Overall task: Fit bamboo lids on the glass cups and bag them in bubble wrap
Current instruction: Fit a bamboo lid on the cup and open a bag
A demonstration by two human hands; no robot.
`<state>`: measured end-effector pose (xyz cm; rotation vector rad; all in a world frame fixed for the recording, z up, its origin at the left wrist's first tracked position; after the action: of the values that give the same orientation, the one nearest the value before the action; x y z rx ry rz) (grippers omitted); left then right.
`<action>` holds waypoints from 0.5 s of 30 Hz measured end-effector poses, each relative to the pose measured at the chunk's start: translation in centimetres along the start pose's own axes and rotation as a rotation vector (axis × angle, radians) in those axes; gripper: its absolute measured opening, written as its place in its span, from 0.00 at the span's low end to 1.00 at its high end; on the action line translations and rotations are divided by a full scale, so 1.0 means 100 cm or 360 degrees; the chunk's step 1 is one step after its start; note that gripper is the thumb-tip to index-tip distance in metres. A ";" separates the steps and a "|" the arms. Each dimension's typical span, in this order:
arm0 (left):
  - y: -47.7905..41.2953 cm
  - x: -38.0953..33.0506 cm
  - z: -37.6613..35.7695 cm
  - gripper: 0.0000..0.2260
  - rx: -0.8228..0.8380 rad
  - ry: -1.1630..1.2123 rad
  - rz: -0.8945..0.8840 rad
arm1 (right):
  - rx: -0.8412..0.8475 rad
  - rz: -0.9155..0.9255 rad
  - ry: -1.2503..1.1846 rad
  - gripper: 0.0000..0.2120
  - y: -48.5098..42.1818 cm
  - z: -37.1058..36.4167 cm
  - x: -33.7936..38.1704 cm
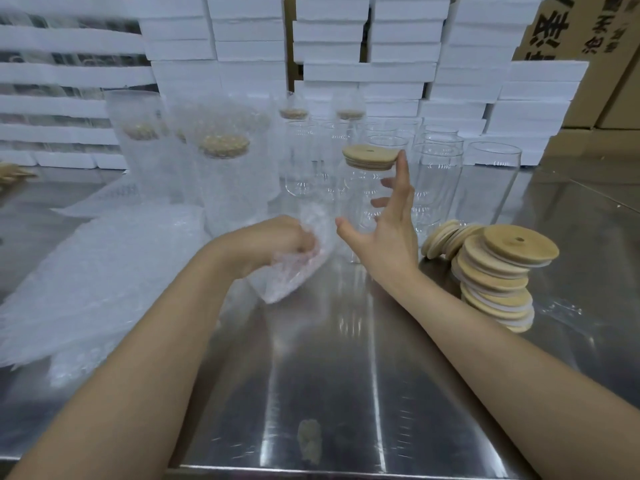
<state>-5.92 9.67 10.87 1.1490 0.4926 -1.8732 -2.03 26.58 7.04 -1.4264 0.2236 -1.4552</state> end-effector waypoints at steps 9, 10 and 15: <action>-0.008 0.007 0.015 0.14 -0.0319 0.0020 -0.0116 | -0.0065 -0.0167 -0.0109 0.55 -0.006 0.007 -0.007; -0.012 0.011 0.014 0.11 -0.0403 -0.0468 -0.0157 | -0.0066 -0.0156 -0.0111 0.55 -0.007 0.007 -0.006; -0.023 0.019 0.011 0.09 -0.0713 -0.1150 -0.0331 | -0.0123 -0.0066 -0.0113 0.54 -0.004 0.007 -0.004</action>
<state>-8.78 9.28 9.57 0.1008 0.5789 -2.0504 -1.79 27.45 7.25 -1.5508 0.2089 -1.4400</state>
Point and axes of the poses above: each hand's wrist, its own y-axis away from the middle knuckle, its own z-axis out of the back of the hand, x = y × z, the point moved 2 cm from there along -y, towards the middle knuckle, and after that the axes turned 6 degrees about -x, right-handed, at the moved point
